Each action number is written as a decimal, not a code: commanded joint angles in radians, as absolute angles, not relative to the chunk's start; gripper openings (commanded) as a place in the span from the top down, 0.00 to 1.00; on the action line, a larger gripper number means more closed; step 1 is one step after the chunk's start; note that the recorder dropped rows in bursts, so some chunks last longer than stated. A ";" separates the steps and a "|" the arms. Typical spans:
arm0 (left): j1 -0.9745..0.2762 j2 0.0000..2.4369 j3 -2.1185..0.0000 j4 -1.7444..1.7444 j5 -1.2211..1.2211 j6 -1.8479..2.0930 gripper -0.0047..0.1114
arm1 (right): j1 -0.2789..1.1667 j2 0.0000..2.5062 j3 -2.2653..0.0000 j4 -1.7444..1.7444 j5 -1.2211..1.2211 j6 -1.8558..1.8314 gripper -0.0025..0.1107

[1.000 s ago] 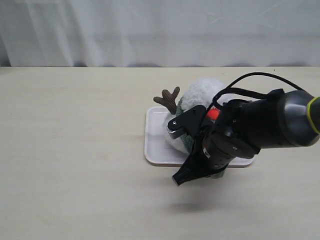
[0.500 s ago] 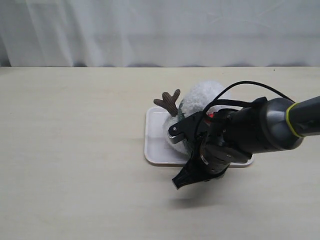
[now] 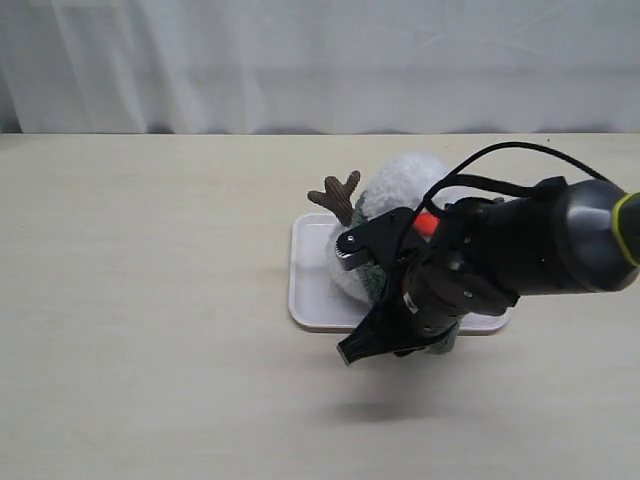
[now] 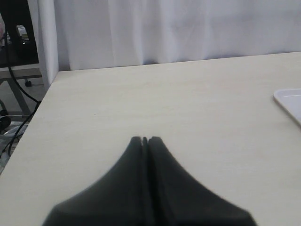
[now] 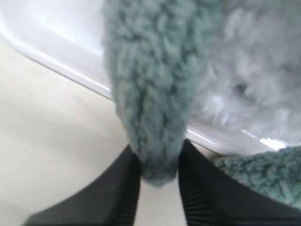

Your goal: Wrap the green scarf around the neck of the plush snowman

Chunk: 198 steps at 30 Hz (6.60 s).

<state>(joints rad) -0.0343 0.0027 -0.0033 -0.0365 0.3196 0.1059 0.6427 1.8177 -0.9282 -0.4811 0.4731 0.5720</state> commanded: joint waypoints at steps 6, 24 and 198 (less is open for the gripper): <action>-0.030 0.000 0.000 -0.038 0.309 0.099 0.96 | 0.642 1.691 -0.929 -0.251 0.611 0.392 0.51; -0.030 0.000 0.000 -0.038 0.309 0.099 0.96 | 0.642 1.307 -0.895 -0.124 0.683 0.276 0.87; -0.030 0.000 0.000 -0.038 0.309 0.099 0.96 | -0.066 0.000 0.000 -0.012 0.222 -0.030 0.94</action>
